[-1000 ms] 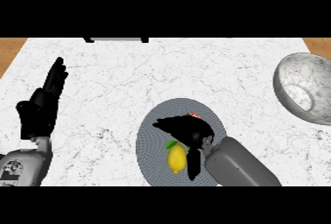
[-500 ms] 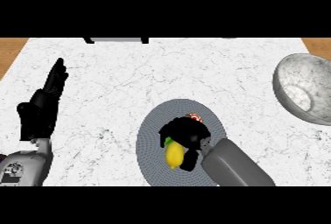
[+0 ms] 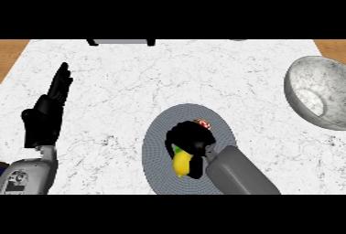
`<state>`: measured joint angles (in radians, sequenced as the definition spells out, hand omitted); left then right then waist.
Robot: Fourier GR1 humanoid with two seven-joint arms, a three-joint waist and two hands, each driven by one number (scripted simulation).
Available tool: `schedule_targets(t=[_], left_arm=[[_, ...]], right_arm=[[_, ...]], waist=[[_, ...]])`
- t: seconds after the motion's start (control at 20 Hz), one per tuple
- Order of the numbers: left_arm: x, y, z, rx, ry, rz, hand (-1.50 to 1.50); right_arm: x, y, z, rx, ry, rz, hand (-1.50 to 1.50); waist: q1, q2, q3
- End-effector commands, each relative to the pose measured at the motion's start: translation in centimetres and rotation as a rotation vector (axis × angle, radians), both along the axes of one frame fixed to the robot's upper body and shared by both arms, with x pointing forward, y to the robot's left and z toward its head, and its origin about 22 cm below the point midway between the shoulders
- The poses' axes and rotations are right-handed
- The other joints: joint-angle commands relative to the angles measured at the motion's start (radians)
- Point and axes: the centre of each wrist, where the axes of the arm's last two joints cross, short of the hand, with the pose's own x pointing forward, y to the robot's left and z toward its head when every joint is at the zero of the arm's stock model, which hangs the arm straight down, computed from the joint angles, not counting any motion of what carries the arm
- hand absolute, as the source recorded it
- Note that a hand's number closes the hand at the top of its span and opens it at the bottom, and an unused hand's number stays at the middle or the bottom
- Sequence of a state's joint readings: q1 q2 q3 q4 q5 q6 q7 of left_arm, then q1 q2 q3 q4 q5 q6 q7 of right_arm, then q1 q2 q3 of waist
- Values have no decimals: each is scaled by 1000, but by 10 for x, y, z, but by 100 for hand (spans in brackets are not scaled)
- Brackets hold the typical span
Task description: Pick the lemon from the placemat and place it in the bowl
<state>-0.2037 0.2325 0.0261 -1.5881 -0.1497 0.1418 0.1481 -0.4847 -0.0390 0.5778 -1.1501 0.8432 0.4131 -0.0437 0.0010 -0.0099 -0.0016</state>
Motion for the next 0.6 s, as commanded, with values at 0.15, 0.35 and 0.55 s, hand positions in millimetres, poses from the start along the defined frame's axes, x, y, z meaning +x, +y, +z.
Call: schedule_targets(t=[0.15, 0.35, 0.55], left_arm=[[7, -3, 7, -4, -1, -9, 0], [3, -4, 12, -1, 1, -10, 0], [4, 0, 9, 4, 22, -13, 0]], right_arm=[[-9, 8, 10, 49, -32, -214, 150], [8, -10, 17, 36, -74, -664, 150], [-3, 11, 53, 222, -132, -835, 150]], waist=[[-1, 10, 1], [-3, 5, 1], [20, 3, 2]])
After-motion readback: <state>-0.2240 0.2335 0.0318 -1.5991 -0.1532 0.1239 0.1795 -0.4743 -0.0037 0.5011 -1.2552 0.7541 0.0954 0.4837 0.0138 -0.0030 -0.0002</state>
